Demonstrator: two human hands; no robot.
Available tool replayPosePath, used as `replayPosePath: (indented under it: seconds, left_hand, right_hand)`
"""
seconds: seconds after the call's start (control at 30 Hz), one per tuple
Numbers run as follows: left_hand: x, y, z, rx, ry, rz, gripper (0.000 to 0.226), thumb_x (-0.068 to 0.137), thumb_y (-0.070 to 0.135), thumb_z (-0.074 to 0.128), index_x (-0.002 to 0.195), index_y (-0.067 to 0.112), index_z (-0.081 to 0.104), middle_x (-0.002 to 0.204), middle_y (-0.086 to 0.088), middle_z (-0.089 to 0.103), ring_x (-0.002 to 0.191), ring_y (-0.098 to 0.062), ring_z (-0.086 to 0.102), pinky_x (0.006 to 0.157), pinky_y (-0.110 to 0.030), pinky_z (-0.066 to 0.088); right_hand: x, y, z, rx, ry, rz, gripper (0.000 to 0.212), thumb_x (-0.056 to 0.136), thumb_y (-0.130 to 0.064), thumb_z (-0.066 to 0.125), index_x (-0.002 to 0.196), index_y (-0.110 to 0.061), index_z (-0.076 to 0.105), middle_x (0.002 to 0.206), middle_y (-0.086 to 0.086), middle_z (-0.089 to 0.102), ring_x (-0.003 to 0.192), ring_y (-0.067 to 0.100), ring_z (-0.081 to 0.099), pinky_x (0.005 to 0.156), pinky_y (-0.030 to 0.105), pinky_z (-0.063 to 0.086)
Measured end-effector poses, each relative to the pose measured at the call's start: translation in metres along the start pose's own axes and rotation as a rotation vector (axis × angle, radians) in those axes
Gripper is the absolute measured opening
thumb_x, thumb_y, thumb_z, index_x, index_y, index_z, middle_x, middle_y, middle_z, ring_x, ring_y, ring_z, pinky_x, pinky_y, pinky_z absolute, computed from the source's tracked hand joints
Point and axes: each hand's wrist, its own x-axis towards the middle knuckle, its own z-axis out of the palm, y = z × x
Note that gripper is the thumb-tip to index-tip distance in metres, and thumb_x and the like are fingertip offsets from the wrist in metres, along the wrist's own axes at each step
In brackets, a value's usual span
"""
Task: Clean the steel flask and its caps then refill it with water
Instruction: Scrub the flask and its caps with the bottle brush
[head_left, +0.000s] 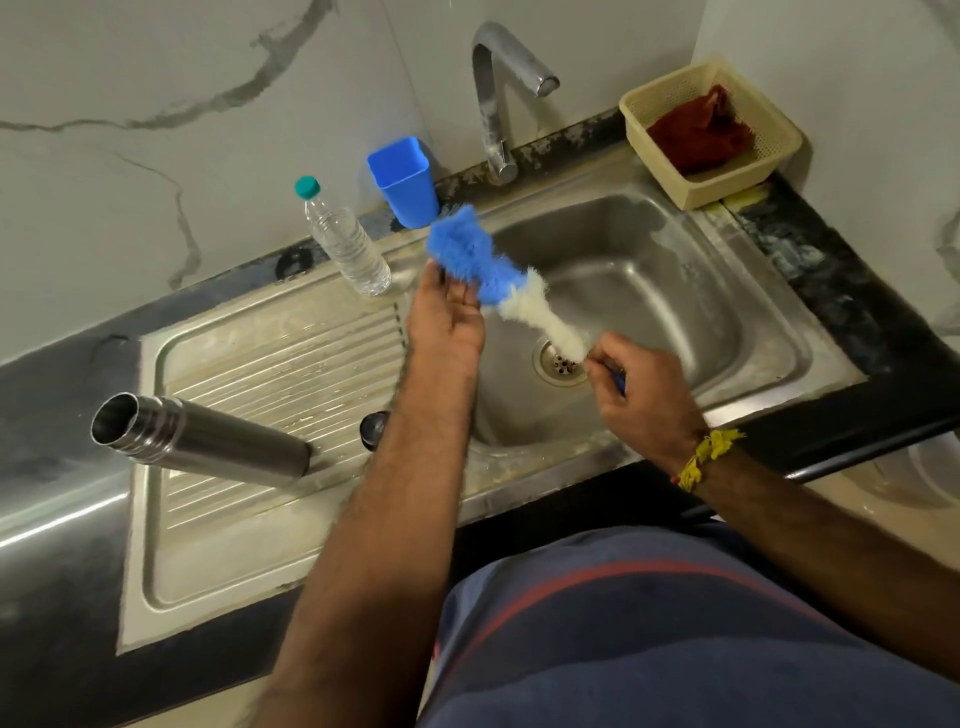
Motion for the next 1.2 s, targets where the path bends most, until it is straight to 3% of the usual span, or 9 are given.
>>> replayPosePath:
  seconds: [0.13, 0.3, 0.4, 0.47, 0.67, 0.8, 0.87, 1.1, 1.2]
  left_hand:
    - [-0.001, 0.003, 0.008, -0.081, 0.028, -0.002, 0.025, 0.103, 0.005, 0.053, 0.128, 0.001, 0.059, 0.106, -0.018, 0.074, 0.093, -0.025, 0.074, 0.073, -0.031, 0.063]
    - [-0.007, 0.01, 0.015, -0.161, 0.016, -0.028, 0.01, 0.104, 0.008, 0.054, 0.106, 0.003, 0.063, 0.085, -0.014, 0.076, 0.082, -0.023, 0.075, 0.068, -0.033, 0.063]
    - [-0.011, 0.009, 0.017, -0.222, 0.063, -0.007, 0.008, 0.102, 0.005, 0.056, 0.105, 0.0, 0.061, 0.084, -0.018, 0.073, 0.105, -0.026, 0.071, 0.095, -0.033, 0.058]
    - [-0.013, 0.01, 0.019, -0.264, 0.055, -0.01, 0.009, 0.101, 0.004, 0.057, 0.106, -0.002, 0.061, 0.084, -0.021, 0.073, 0.112, -0.029, 0.07, 0.101, -0.035, 0.055]
    - [-0.019, 0.012, 0.022, -0.307, -0.055, -0.019, 0.027, 0.095, -0.001, 0.063, 0.122, -0.004, 0.059, 0.102, -0.027, 0.073, 0.075, -0.032, 0.077, 0.055, -0.036, 0.062]
    - [-0.016, 0.015, 0.023, -0.172, 0.0, -0.014, 0.01, 0.097, 0.001, 0.061, 0.107, -0.001, 0.06, 0.101, -0.019, 0.073, 0.076, -0.027, 0.075, 0.075, -0.038, 0.063]
    - [-0.015, 0.014, 0.016, -0.119, 0.027, -0.023, 0.006, 0.097, 0.001, 0.06, 0.103, 0.0, 0.06, 0.097, -0.017, 0.074, 0.077, -0.027, 0.075, 0.084, -0.038, 0.061]
    - [-0.017, 0.018, -0.007, 0.099, 0.047, -0.095, 0.013, 0.098, 0.005, 0.063, 0.11, 0.001, 0.061, 0.082, -0.012, 0.078, 0.07, -0.021, 0.077, 0.07, -0.036, 0.064]
    - [-0.016, 0.028, -0.012, 0.159, 0.043, -0.096, 0.005, 0.099, 0.006, 0.06, 0.1, 0.002, 0.062, 0.075, -0.009, 0.077, 0.068, -0.02, 0.076, 0.075, -0.035, 0.062]
  right_hand:
    - [0.001, -0.005, 0.004, 0.081, 0.068, 0.045, 0.019, 0.093, -0.007, 0.064, 0.076, -0.011, 0.054, 0.058, -0.012, 0.052, 0.054, 0.003, 0.051, 0.052, 0.008, 0.034]
    - [-0.002, -0.005, 0.003, 0.13, 0.058, 0.05, 0.019, 0.093, -0.008, 0.065, 0.076, -0.008, 0.056, 0.058, -0.009, 0.055, 0.052, 0.004, 0.05, 0.05, 0.008, 0.034]
    - [0.002, -0.009, 0.008, 0.182, 0.08, 0.104, 0.019, 0.092, -0.008, 0.064, 0.075, -0.006, 0.056, 0.06, -0.001, 0.062, 0.05, 0.004, 0.049, 0.049, 0.01, 0.035]
    - [0.007, -0.008, 0.006, 0.214, 0.075, 0.12, 0.019, 0.092, -0.009, 0.065, 0.075, -0.006, 0.056, 0.062, 0.005, 0.064, 0.051, 0.004, 0.048, 0.051, 0.016, 0.039]
    - [0.008, -0.002, 0.009, 0.328, 0.064, 0.183, 0.02, 0.093, -0.015, 0.065, 0.076, -0.008, 0.056, 0.067, 0.012, 0.067, 0.059, 0.032, 0.057, 0.054, 0.037, 0.046]
    - [0.016, -0.001, 0.004, 0.422, 0.048, 0.302, 0.02, 0.093, -0.014, 0.065, 0.077, -0.006, 0.059, 0.059, -0.006, 0.061, 0.046, 0.0, 0.046, 0.049, 0.02, 0.036]
    - [0.015, -0.002, 0.0, 0.418, 0.009, 0.322, 0.021, 0.094, -0.013, 0.065, 0.076, -0.005, 0.059, 0.058, -0.005, 0.06, 0.044, -0.001, 0.044, 0.045, 0.014, 0.034]
    - [0.01, -0.008, -0.008, 0.516, -0.079, 0.47, 0.021, 0.098, -0.013, 0.059, 0.085, 0.003, 0.058, 0.058, 0.005, 0.052, 0.037, 0.006, 0.032, 0.036, 0.016, 0.024]
    - [0.007, -0.005, -0.014, 0.49, -0.141, 0.474, 0.021, 0.098, -0.015, 0.059, 0.089, 0.003, 0.06, 0.057, 0.001, 0.052, 0.036, 0.005, 0.032, 0.038, 0.015, 0.025]
